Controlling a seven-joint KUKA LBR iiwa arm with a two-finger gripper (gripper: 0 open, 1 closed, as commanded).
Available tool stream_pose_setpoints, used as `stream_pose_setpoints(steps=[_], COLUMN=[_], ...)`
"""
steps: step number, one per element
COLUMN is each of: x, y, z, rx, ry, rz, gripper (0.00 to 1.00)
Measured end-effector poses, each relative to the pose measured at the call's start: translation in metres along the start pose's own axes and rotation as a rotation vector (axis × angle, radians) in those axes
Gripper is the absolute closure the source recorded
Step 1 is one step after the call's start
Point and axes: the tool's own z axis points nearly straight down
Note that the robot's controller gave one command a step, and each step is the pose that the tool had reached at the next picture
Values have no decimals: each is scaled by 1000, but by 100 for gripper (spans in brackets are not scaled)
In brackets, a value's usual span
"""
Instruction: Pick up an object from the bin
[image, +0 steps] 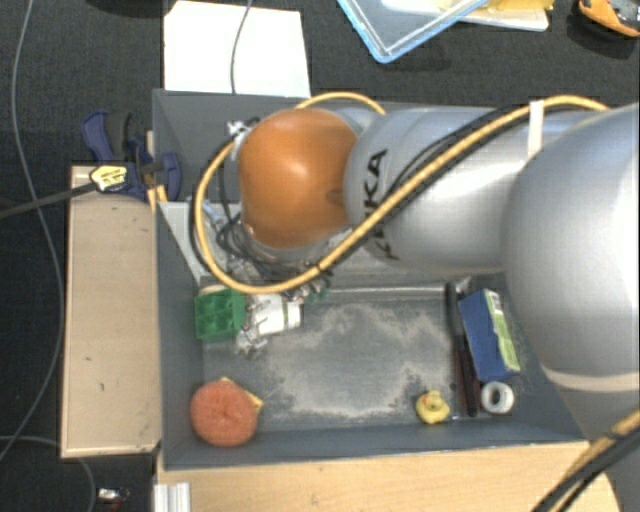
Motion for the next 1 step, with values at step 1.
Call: stream_pose_setpoints(steps=[1], x=[-2], y=[1], z=[22], rx=[-1], ry=[2], rz=[23], gripper=[0])
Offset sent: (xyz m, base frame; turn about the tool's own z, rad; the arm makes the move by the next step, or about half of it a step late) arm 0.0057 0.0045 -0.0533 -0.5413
